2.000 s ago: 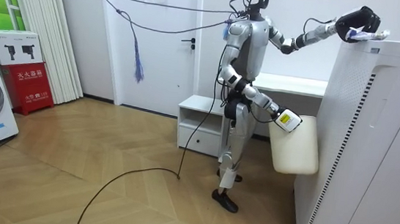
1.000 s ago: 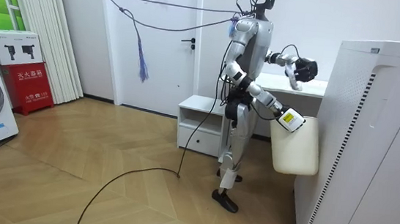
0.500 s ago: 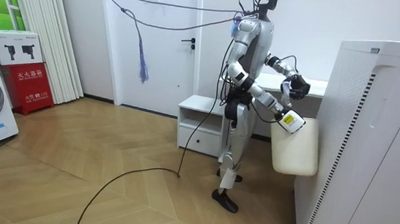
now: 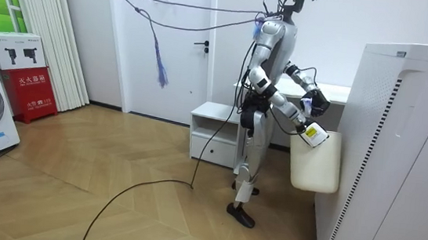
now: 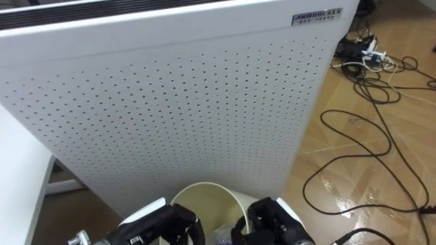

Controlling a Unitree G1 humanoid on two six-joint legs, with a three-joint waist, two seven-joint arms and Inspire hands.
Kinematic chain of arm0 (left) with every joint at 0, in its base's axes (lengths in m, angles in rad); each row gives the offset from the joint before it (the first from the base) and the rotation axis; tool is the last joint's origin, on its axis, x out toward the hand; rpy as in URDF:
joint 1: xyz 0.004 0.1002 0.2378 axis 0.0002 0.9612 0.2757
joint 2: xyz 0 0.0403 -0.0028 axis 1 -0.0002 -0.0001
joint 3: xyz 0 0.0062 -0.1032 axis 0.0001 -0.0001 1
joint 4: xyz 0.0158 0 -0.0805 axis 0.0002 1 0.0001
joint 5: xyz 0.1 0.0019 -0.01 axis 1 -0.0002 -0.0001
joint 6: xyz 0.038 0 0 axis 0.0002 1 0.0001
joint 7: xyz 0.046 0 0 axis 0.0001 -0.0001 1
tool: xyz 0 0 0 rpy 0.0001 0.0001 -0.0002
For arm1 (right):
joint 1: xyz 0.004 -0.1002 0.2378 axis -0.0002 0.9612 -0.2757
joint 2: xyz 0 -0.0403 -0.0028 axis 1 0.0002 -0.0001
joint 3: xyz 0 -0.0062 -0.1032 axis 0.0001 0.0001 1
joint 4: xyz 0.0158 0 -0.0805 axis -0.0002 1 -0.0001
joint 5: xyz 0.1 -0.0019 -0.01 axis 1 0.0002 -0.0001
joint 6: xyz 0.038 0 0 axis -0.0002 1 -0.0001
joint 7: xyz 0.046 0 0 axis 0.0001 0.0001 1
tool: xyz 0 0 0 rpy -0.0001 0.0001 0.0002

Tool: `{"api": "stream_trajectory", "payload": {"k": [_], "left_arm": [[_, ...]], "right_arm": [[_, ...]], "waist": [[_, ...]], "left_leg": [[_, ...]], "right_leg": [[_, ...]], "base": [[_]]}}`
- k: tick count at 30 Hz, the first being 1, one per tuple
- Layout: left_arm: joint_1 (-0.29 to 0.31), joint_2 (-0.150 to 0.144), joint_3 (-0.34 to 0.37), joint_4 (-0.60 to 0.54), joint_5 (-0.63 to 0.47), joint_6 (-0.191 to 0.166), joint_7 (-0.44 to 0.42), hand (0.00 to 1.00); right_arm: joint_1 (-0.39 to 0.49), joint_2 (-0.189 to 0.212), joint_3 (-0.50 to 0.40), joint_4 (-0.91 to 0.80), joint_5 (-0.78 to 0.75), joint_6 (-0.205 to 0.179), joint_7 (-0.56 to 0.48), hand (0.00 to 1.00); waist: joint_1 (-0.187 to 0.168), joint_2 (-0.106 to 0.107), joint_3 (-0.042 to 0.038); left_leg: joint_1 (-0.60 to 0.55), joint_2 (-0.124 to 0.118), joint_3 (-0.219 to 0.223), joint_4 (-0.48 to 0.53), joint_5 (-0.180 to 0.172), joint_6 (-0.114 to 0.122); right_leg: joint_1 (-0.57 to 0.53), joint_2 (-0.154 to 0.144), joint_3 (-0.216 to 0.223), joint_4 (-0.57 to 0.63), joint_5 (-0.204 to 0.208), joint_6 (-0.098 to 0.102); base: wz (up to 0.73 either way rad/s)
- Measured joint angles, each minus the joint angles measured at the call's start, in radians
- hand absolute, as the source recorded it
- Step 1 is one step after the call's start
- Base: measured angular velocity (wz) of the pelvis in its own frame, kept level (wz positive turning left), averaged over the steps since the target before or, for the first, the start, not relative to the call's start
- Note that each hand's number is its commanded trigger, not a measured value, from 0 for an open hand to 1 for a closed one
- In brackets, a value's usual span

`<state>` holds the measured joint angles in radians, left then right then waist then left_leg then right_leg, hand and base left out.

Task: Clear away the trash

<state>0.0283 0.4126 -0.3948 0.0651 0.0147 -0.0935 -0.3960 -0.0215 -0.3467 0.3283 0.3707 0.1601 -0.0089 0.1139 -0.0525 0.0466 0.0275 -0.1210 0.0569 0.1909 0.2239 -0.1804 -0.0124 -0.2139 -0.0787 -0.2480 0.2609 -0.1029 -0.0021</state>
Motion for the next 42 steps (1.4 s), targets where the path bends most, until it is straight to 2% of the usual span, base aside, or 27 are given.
{"api": "stream_trajectory", "payload": {"k": [5, 10, 18, 19, 20, 21, 22, 30, 36, 38, 42], "left_arm": [[-0.008, -0.018, 0.000, 0.017, 0.000, -0.001, 0.034, 1.00], [-0.041, -0.041, -0.001, 0.047, 0.000, -0.011, 0.075, 1.00], [-0.043, -0.050, -0.002, 0.055, 0.000, -0.023, 0.108, 1.00], [-0.043, -0.050, -0.002, 0.055, 0.000, -0.023, 0.111, 0.93], [-0.043, -0.050, -0.002, 0.055, 0.000, -0.023, 0.111, 0.60], [-0.043, -0.050, -0.002, 0.055, 0.000, -0.025, 0.114, 0.34], [-0.043, -0.050, -0.002, 0.055, 0.000, -0.027, 0.126, 0.00], [-0.046, -0.053, -0.002, 0.055, 0.007, -0.038, 0.178, 0.00], [-0.046, -0.078, -0.002, 0.055, 0.078, -0.044, 0.202, 0.00], [-0.046, -0.085, 0.000, 0.055, 0.090, -0.053, 0.221, 0.00], [-0.046, -0.089, 0.001, 0.059, 0.098, -0.097, 0.245, 0.00]], "right_arm": [[0.000, 0.001, 0.000, 0.001, 0.001, -0.005, 0.002, 1.00], [0.000, 0.009, 0.001, 0.005, 0.001, -0.015, 0.002, 1.00], [0.000, 0.036, 0.001, 0.021, 0.001, -0.028, 0.002, 1.00], [0.000, 0.039, 0.001, 0.024, 0.001, -0.034, 0.002, 1.00], [0.000, 0.041, 0.002, 0.027, 0.001, -0.036, 0.001, 1.00], [0.000, 0.046, 0.002, 0.034, 0.002, -0.043, -0.001, 1.00], [0.000, 0.049, 0.002, 0.044, 0.004, -0.054, -0.002, 1.00], [0.001, 0.058, 0.002, 0.051, 0.009, -0.063, -0.010, 1.00], [0.001, 0.068, 0.002, 0.096, 0.009, -0.074, -0.012, 1.00], [0.001, 0.070, 0.002, 0.119, 0.009, -0.081, -0.009, 1.00], [0.001, 0.068, 0.001, 0.125, 0.008, -0.082, -0.006, 1.00]], "waist": [[-0.005, -0.001, 0.0004], [-0.005, 0.000, 0.0004], [-0.013, 0.002, 0.0000], [-0.017, 0.003, 0.0006], [-0.018, 0.003, 0.0008], [-0.019, 0.003, 0.0009], [-0.020, 0.004, 0.0010], [-0.023, 0.011, -0.0015], [-0.021, 0.016, -0.0016], [-0.021, 0.016, -0.0016], [-0.019, 0.015, -0.0014]], "left_leg": [[-0.008, -0.002, 0.000, 0.013, 0.000, 0.000], [-0.008, -0.001, 0.001, 0.018, 0.001, 0.001], [-0.024, -0.001, 0.000, 0.021, 0.001, 0.001], [-0.028, 0.000, 0.000, 0.025, 0.001, 0.001], [-0.029, 0.000, 0.001, 0.026, 0.001, 0.001], [-0.030, 0.000, 0.001, 0.026, 0.001, 0.001], [-0.031, 0.000, 0.001, 0.027, 0.001, 0.001], [-0.052, 0.000, 0.002, 0.032, 0.001, 0.001], [-0.060, -0.001, 0.002, 0.042, 0.001, 0.001], [-0.060, -0.001, 0.003, 0.043, 0.001, 0.001], [-0.060, -0.001, 0.009, 0.044, 0.001, 0.001]], "right_leg": [[-0.002, -0.007, -0.004, 0.009, -0.004, 0.000], [-0.002, -0.007, -0.006, 0.014, -0.004, -0.001], [-0.015, -0.008, -0.008, 0.015, -0.004, -0.002], [-0.017, -0.008, -0.012, 0.015, -0.004, -0.002], [-0.017, -0.008, -0.013, 0.015, -0.004, -0.002], [-0.017, -0.008, -0.014, 0.015, -0.004, -0.002], [-0.018, -0.009, -0.015, 0.014, -0.004, -0.003], [-0.040, -0.009, -0.012, 0.021, -0.004, -0.003], [-0.050, -0.013, -0.012, 0.035, -0.010, -0.007], [-0.051, -0.014, -0.012, 0.040, -0.013, -0.007], [-0.064, -0.015, -0.003, 0.055, -0.016, -0.009]], "base": [[0.04], [0.01], [0.00], [0.05], [0.06], [0.03], [0.00], [0.00], [0.00], [0.00], [-0.05]]}}
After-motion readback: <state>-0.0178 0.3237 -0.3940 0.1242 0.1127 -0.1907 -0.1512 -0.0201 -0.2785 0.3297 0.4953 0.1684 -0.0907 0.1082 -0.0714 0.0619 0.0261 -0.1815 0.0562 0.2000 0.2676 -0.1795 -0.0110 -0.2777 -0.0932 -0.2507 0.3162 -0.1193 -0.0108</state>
